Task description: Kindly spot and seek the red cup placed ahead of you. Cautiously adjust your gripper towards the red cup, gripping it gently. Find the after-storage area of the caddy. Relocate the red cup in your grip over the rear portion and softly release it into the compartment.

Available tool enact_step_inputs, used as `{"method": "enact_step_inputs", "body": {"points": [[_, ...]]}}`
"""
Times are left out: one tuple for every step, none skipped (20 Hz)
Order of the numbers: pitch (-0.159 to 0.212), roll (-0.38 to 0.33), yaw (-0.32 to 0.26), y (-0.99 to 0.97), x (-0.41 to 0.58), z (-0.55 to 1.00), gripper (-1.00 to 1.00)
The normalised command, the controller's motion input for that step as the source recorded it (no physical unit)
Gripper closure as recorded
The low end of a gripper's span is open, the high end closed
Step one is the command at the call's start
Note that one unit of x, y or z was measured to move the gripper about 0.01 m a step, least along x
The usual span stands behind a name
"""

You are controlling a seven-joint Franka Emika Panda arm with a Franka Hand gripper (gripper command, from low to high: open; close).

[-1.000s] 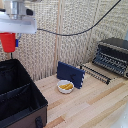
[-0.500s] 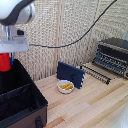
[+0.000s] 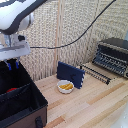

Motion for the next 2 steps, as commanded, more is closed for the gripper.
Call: {"method": "enact_step_inputs", "body": {"points": [[0.01,0.135,0.027,-0.29,0.097,0.65,-1.0],[0.034,0.108,0.056,-0.09,0.126,0.77,-1.0]]}}
